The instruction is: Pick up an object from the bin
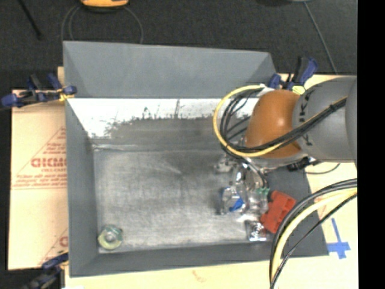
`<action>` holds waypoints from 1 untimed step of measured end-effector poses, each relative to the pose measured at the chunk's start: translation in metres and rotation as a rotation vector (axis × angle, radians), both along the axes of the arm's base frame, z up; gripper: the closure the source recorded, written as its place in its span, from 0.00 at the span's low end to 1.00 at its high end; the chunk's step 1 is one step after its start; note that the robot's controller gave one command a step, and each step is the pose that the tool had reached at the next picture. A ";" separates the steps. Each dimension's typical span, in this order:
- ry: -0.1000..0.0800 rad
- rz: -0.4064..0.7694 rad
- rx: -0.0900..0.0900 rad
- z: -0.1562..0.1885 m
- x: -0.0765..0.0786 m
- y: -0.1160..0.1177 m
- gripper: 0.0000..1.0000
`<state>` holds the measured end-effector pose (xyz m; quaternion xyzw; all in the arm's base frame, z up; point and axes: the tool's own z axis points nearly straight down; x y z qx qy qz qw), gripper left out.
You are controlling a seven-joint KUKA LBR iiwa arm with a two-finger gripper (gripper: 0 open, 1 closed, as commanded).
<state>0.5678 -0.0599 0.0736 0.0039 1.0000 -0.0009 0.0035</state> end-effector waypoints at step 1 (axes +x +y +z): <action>-0.011 0.232 0.001 0.001 -0.035 -0.041 0.00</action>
Offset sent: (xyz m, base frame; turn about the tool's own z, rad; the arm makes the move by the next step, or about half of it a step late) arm -0.0402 -0.0420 -0.0036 -0.2327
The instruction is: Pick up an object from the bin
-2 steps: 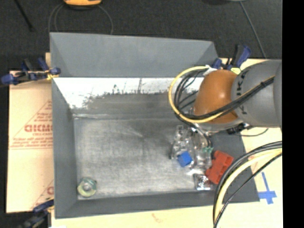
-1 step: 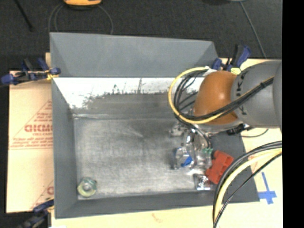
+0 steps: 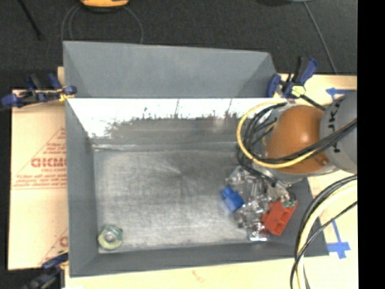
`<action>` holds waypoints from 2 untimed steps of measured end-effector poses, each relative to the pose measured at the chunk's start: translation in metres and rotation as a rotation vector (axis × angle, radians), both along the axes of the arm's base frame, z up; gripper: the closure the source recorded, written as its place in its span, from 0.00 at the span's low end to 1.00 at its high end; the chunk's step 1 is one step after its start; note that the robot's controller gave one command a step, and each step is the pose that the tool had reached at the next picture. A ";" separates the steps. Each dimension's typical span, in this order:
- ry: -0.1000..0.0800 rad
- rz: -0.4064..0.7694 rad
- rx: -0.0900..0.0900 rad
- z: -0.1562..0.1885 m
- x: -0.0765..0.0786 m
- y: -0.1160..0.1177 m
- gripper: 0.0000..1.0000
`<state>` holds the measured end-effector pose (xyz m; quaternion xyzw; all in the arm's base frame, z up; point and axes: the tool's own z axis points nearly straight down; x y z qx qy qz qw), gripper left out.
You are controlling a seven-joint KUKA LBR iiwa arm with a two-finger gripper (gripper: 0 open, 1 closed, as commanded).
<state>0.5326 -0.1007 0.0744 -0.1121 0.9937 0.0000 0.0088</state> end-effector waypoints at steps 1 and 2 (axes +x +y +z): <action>-0.002 0.000 -0.002 0.002 0.001 -0.001 1.00; 0.006 0.344 -0.008 0.155 0.019 0.043 1.00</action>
Offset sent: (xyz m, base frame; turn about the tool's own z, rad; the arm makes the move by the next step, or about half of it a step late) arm 0.0000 0.0000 0.0000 0.0000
